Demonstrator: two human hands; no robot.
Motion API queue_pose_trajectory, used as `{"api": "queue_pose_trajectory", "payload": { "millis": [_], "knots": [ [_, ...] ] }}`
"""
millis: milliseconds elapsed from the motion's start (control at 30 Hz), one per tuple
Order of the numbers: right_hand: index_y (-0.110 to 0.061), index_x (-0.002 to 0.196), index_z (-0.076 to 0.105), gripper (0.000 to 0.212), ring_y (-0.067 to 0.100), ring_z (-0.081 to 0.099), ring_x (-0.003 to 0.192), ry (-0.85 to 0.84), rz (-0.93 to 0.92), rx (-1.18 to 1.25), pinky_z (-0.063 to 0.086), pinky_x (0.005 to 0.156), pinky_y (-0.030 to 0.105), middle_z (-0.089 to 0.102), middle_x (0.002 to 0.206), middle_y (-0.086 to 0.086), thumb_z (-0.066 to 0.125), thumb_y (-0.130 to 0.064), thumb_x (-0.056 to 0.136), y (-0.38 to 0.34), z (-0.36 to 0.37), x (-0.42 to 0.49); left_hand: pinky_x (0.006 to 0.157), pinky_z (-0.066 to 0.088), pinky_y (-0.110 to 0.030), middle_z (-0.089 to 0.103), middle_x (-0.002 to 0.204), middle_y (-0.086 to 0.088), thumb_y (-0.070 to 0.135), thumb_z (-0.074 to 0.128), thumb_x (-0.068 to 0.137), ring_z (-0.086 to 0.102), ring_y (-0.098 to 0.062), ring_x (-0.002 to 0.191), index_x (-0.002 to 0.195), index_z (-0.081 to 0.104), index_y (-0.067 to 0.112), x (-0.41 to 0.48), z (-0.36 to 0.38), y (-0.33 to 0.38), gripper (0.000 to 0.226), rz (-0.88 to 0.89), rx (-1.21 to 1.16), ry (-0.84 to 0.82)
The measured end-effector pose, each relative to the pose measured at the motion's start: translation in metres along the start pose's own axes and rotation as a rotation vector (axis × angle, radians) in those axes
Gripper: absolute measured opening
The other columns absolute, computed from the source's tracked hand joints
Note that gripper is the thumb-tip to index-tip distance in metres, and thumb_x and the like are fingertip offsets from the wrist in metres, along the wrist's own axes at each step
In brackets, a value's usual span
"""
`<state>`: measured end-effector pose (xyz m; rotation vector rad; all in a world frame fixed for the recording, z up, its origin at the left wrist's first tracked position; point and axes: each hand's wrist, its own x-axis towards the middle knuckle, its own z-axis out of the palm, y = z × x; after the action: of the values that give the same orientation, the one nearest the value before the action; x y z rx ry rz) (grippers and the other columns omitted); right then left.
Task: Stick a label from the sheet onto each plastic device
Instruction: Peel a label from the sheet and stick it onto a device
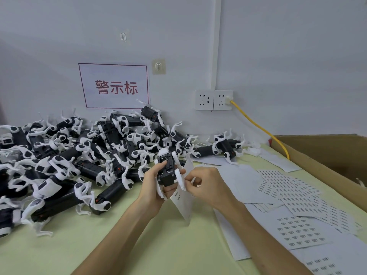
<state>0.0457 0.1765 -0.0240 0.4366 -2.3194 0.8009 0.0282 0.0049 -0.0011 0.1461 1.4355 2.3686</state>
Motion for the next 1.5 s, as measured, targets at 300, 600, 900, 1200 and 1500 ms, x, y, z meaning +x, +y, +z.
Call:
{"api": "queue_pose_trajectory", "payload": {
  "millis": [300,600,900,1200,1500],
  "knots": [
    [-0.014,0.077,0.076,0.010,-0.001,0.057,0.058,-0.014,0.039,0.037,0.040,0.058,0.008,0.054,0.063,-0.029,0.071,-0.007,0.079,0.004,0.002,0.002,0.065,0.059,-0.028,0.076,0.111,-0.015,0.036,0.049,0.100,0.076,-0.029,0.079,0.130,0.062,-0.005,-0.001,0.000,0.001,0.052,0.028,0.038,0.032],
    [-0.027,0.069,0.066,0.027,0.011,0.068,0.052,0.067,0.319,0.216,0.047,0.052,0.017,0.069,0.064,-0.005,0.064,-0.006,0.085,-0.001,0.003,0.002,0.065,0.061,-0.029,0.077,0.104,-0.017,0.035,0.053,0.098,0.076,-0.027,0.079,0.103,0.069,0.008,0.002,-0.003,0.003,0.031,0.029,0.054,0.080],
    [-0.029,0.076,0.069,0.022,0.011,0.067,0.051,0.241,0.338,0.162,0.055,0.053,0.037,0.065,0.059,-0.004,0.067,-0.013,0.091,0.001,-0.005,0.003,0.091,0.046,-0.039,0.079,0.105,-0.008,0.033,0.050,0.098,0.074,-0.021,0.094,0.088,0.082,0.019,0.002,-0.005,0.010,0.037,0.239,0.149,0.112],
    [-0.014,0.087,0.075,0.008,0.012,0.054,0.058,0.336,0.068,-0.044,0.044,0.054,0.020,0.053,0.058,-0.014,0.072,-0.007,0.085,-0.008,-0.004,0.003,0.077,0.062,-0.050,0.075,0.114,-0.019,0.033,0.055,0.085,0.072,-0.047,0.099,0.095,0.082,0.007,0.004,-0.007,0.013,0.039,0.121,-0.184,-0.145],
    [-0.017,0.085,0.074,0.009,0.005,0.055,0.054,0.220,0.010,-0.014,0.044,0.056,0.018,0.059,0.064,-0.012,0.069,-0.011,0.088,-0.007,-0.003,0.002,0.095,0.054,-0.054,0.072,0.122,-0.021,0.033,0.054,0.087,0.070,-0.045,0.107,0.114,0.072,0.005,0.005,-0.009,0.012,0.043,0.160,-0.180,-0.103]
  ]
}}
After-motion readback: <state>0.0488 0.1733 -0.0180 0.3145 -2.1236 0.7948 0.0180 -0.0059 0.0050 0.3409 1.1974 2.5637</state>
